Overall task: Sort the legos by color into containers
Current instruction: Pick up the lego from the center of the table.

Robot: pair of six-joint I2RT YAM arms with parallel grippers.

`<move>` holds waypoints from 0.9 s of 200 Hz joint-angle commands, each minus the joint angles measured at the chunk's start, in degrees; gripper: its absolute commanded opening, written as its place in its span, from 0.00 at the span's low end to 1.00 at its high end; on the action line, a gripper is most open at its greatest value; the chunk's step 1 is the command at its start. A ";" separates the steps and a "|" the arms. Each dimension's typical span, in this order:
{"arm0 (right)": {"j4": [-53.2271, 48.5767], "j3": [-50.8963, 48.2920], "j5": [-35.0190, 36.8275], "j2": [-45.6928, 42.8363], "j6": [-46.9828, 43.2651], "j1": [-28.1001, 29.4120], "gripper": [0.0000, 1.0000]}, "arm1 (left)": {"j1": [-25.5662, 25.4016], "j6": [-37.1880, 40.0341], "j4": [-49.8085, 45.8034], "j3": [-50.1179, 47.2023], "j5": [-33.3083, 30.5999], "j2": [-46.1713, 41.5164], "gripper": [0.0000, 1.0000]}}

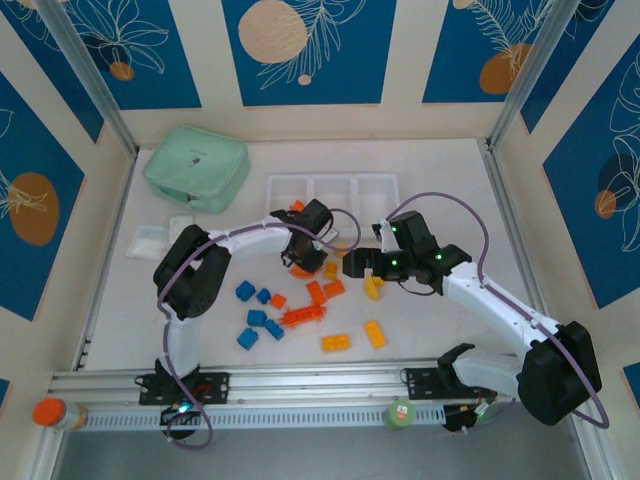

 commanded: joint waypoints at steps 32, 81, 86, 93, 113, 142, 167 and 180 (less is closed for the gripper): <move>-0.86 0.35 -0.38 -1.75 -1.29 -0.72 0.99 | 0.97 -1.53 -1.97 -2.79 -2.26 -3.27 0.05; -1.89 1.54 -0.31 -2.23 -1.56 -0.90 0.99 | 2.15 -4.20 -1.53 -6.25 -1.87 -7.96 0.00; -2.00 1.72 -0.34 -2.24 -1.56 -0.89 0.99 | 2.34 -4.71 -1.74 -6.62 -1.58 -8.61 0.00; -2.15 2.04 -0.54 -2.24 -1.62 -0.83 0.99 | 2.61 -5.46 -1.66 -7.34 -1.05 -9.81 0.00; -2.33 2.94 -1.11 -1.72 -1.34 -0.81 0.99 | 3.70 -8.54 -1.33 -9.45 -0.19 -14.15 0.00; -1.45 4.29 -2.27 -0.73 -0.60 -0.54 0.99 | 7.14 -15.05 0.15 -11.60 2.21 -20.62 0.00; -0.24 5.42 -2.16 0.43 0.26 -0.28 0.99 | 11.35 -21.82 3.59 -11.68 4.13 -24.24 0.00; -0.20 6.52 -1.55 1.62 0.95 -0.28 0.99 | 13.05 -25.58 4.37 -9.90 4.25 -24.13 0.00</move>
